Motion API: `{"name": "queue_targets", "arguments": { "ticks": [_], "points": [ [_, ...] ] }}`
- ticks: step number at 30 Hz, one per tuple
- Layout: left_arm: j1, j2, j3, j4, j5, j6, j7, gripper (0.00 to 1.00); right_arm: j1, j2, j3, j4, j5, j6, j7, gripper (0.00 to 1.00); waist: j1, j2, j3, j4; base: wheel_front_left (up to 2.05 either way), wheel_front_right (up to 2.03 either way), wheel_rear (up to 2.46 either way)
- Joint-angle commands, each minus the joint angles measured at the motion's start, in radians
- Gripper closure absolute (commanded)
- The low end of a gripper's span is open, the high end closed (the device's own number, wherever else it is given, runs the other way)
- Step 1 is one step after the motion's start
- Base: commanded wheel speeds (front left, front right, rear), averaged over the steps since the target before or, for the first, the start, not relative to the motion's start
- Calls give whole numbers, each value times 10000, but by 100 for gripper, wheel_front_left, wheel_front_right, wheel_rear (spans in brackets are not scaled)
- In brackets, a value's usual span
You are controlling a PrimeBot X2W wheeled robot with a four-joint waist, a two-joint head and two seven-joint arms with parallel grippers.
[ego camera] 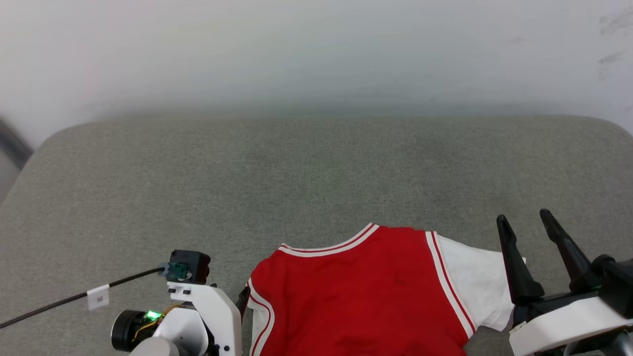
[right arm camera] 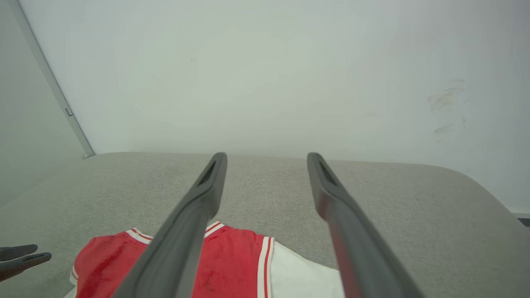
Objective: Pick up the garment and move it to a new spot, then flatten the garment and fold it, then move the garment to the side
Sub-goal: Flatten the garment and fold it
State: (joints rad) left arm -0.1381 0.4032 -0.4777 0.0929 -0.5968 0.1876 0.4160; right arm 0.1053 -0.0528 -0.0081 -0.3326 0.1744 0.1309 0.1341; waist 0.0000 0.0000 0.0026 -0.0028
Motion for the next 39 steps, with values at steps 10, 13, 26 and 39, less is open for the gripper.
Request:
{"name": "queue_targets", "arguments": {
  "ticks": [10,13,26,39],
  "points": [
    [-1490,-31,-492,1599,-335,-917,1275,0,-514,-56,-71,77,-31,-3,-219,0,0,0,1423,-701,0,0,0],
    [-1624,-107,-696,2088,-469,-1111,1740,0,-582,-44,-88,184,37,-3,-300,0,0,0,1565,-824,0,0,0],
    [-2658,117,-710,2061,461,-675,891,100,-518,5,-218,610,109,-3,-403,0,0,0,1094,-995,0,0,0],
    [-1926,-1347,-2670,573,1257,-801,240,100,-199,29,-542,496,18,-3,-290,0,0,0,689,-964,0,0,0]
  ]
}}
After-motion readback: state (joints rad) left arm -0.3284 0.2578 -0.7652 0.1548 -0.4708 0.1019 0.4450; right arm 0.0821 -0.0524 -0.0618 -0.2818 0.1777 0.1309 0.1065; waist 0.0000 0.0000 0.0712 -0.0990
